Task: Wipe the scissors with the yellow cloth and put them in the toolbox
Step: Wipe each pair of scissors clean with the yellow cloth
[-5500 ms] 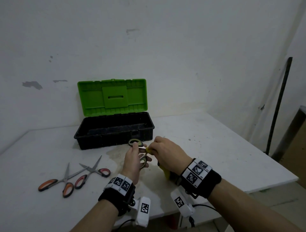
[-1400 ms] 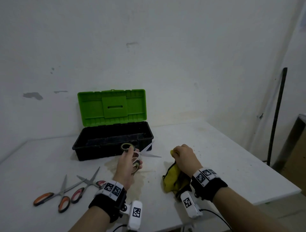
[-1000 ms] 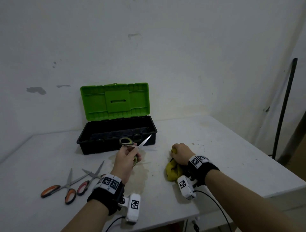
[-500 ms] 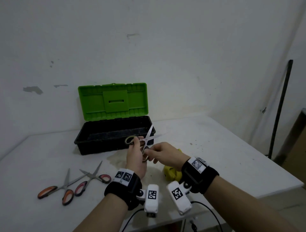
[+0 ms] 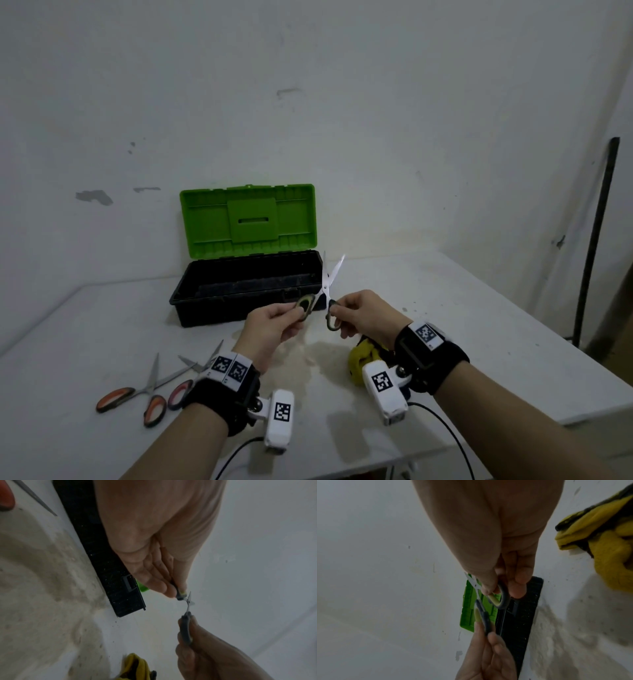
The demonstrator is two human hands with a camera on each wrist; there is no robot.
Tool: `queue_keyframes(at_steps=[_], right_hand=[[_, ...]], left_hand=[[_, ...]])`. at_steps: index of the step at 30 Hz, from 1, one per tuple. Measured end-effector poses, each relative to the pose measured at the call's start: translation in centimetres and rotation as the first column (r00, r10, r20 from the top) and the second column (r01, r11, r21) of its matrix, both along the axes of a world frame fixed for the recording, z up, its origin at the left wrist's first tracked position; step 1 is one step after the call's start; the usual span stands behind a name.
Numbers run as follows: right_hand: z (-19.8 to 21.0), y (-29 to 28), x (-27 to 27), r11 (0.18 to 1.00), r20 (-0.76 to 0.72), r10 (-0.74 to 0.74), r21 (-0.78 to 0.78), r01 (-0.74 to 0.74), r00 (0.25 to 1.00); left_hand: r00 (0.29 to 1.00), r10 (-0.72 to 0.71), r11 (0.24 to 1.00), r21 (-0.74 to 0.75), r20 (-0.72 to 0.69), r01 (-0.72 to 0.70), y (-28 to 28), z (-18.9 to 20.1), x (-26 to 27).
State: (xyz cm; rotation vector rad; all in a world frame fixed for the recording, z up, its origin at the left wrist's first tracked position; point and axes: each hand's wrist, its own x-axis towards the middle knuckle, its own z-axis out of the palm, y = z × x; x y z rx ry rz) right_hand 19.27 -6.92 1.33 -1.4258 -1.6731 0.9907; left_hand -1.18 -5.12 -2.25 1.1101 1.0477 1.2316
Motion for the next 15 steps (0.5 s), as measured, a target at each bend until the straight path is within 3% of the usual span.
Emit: queue_keyframes(at_steps=[7, 10, 15], right_hand=[[-0.8, 0.4, -2.7, 0.995, -0.086, -0.101, 0.017, 0.102, 0.991], [-0.7, 0.6, -3.5, 0.971, -0.129, -0.209, 0.093, 0.222, 0.969], [-0.4, 1.2, -5.0, 0.926, 0.049, -0.277, 0.279, 0.253, 0.96]], left_hand=[[0.997, -0.006, 0.999, -0.044, 0.082, 0.009, -0.8, -1.1, 1.0], [0.99, 0.014, 0.998, -0.07, 0.142, -0.005, -0.5, -0.9, 0.9], [0.993, 0.004, 0.999, -0.043, 0.121, 0.001, 0.3, 0.3, 0.2]])
